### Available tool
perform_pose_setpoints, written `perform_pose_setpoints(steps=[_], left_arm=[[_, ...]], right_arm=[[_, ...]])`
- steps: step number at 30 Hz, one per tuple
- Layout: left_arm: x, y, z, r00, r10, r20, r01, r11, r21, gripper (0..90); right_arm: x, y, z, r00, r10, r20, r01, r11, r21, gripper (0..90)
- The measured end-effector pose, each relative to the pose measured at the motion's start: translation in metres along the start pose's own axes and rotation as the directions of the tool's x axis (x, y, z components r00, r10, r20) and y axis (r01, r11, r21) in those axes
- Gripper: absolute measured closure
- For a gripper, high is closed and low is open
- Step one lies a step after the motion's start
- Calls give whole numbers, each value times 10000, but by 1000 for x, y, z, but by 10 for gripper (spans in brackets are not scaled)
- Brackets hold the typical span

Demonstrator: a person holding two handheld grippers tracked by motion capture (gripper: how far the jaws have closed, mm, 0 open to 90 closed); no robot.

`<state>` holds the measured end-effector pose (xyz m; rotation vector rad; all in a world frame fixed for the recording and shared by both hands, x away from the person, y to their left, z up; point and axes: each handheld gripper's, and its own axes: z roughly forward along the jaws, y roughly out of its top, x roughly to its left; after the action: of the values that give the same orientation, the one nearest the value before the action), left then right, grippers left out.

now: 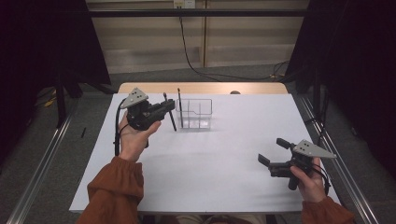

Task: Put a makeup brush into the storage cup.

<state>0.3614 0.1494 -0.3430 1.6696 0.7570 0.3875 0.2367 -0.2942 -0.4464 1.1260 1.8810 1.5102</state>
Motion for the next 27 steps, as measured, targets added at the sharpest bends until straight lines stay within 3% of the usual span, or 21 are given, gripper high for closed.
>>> perform_pose_setpoints(steps=[10, 27], left_arm=[[0, 9, 6, 10000, 97, -18, -98, 9998, -158, 840], [12, 28, 26, 9990, 263, -364, -269, 9995, -153, 840]], right_arm=[[0, 0, -1, 9999, 95, -38, -95, 9999, -66, 0], [0, 0, -1, 10000, 55, -21, -55, 10000, -55, 0]])
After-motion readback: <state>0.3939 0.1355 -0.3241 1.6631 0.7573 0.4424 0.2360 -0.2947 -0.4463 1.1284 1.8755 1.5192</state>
